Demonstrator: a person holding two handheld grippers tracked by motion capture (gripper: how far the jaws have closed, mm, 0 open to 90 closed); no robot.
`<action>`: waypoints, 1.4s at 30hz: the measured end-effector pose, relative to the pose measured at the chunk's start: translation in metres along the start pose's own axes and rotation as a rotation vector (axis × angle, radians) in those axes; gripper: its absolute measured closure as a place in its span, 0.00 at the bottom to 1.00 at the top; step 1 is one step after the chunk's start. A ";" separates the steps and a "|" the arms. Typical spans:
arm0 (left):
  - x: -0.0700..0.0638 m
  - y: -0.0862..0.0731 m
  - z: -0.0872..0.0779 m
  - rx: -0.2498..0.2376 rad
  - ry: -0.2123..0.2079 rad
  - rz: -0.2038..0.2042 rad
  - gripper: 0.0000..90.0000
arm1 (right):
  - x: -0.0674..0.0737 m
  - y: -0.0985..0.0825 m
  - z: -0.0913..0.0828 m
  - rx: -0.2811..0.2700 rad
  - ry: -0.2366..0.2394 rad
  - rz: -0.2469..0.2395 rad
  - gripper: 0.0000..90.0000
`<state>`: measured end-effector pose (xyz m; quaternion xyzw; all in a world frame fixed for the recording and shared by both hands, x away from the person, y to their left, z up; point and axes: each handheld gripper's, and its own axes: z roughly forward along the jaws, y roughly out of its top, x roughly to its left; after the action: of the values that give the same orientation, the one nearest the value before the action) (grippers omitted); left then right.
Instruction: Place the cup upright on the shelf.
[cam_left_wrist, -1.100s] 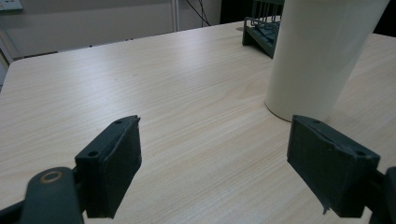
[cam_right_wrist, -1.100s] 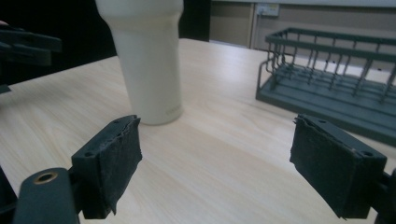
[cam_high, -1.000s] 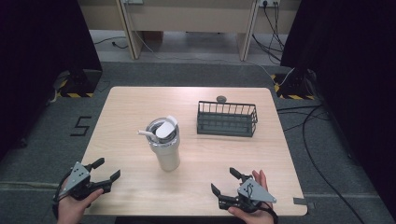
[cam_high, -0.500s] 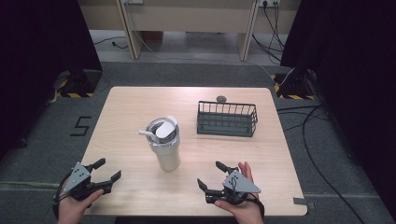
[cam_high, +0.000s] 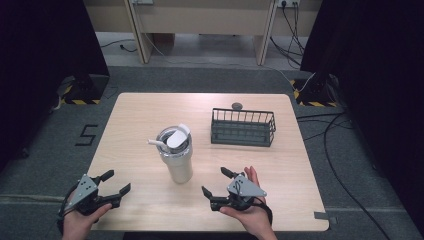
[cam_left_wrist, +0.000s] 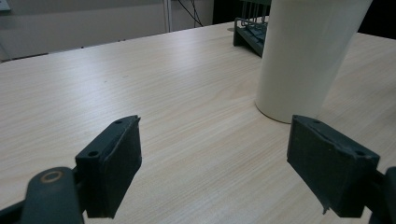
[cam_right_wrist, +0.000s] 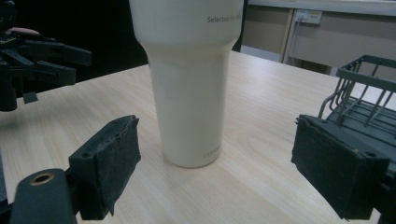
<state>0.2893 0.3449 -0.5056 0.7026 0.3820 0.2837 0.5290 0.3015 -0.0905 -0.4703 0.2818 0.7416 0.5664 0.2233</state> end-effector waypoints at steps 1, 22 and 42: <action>0.000 0.000 0.000 0.000 -0.001 0.000 0.19 | 0.000 0.001 0.002 -0.002 0.002 -0.003 0.17; -0.002 0.000 0.001 -0.003 -0.005 0.001 0.19 | 0.002 0.012 0.042 -0.003 0.029 -0.014 0.17; -0.003 0.001 0.001 -0.003 -0.011 0.002 0.19 | 0.002 0.011 0.071 0.023 0.048 -0.008 0.17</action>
<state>0.2892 0.3419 -0.5055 0.7038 0.3777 0.2811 0.5320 0.3482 -0.0359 -0.4784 0.2677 0.7544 0.5634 0.2043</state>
